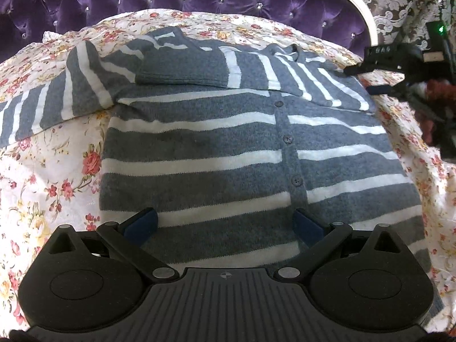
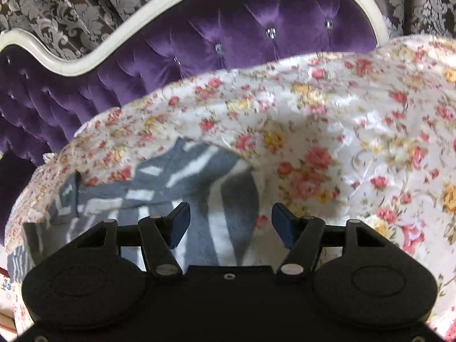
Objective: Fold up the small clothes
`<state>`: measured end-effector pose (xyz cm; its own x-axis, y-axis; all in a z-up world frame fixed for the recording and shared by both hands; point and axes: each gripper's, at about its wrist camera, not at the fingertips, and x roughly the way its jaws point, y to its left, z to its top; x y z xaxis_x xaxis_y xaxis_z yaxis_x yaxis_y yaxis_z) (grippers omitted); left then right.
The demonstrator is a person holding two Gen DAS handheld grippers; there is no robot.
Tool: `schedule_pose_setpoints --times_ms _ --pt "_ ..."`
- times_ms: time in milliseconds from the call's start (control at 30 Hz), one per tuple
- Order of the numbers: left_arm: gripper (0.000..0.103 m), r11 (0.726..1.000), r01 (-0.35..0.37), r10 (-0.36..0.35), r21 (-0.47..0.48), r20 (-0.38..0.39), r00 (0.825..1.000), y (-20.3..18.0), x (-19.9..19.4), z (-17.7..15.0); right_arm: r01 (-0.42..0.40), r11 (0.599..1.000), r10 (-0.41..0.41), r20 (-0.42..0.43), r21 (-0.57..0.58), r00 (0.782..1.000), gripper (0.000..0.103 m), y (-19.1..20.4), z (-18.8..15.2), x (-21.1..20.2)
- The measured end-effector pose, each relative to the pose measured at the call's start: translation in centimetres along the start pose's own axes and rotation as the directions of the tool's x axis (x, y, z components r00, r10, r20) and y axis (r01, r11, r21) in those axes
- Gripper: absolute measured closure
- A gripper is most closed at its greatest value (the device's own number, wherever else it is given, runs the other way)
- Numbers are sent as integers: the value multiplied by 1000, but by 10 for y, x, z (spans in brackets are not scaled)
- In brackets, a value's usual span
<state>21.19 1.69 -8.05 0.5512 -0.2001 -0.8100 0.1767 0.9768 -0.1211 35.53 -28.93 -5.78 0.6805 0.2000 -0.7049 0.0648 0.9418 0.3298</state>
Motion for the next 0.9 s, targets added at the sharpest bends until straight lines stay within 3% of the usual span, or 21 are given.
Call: schedule_pose_setpoints --times_ms 67,133,167,233,333,433,533,600,733,800,900 --pt "1 1000 1 -1 0 2 1000 1 0 0 9 1000 -9 10 -19 1000 45 1 -6 0" --pt "1 1000 -1 1 3 2 1000 1 1 1 51 994 -50 11 -95 999 85 9 -11 -1" --pt "1 1000 -1 1 3 1 1000 1 1 1 69 987 -68 12 -143 998 92 14 -13 -1" --pt "1 1000 1 -1 2 1 1000 2 0 2 103 974 -101 20 -204 995 92 19 -15 -6" --pt "1 1000 3 -3 4 0 1000 3 0 3 122 976 -121 18 -181 993 93 15 -15 -4" --pt "1 1000 3 -3 6 3 1000 3 1 2 141 971 -136 39 -192 990 89 20 -19 -3" --pt "1 1000 1 -1 9 7 1000 3 0 1 151 973 -144 56 -177 988 69 20 -21 -7" --pt "1 1000 -4 4 12 9 1000 2 0 0 155 978 -146 74 -142 987 48 15 -22 -13" --pt "1 1000 -11 10 12 10 1000 1 0 0 179 980 -167 129 -90 978 44 3 -25 -29" --pt "1 1000 -11 11 12 11 1000 1 0 0 166 984 -153 173 -66 973 34 0 -28 -42" --pt "0 1000 -13 13 13 16 1000 1 0 -1 156 985 -132 256 -73 958 28 4 -34 -62"
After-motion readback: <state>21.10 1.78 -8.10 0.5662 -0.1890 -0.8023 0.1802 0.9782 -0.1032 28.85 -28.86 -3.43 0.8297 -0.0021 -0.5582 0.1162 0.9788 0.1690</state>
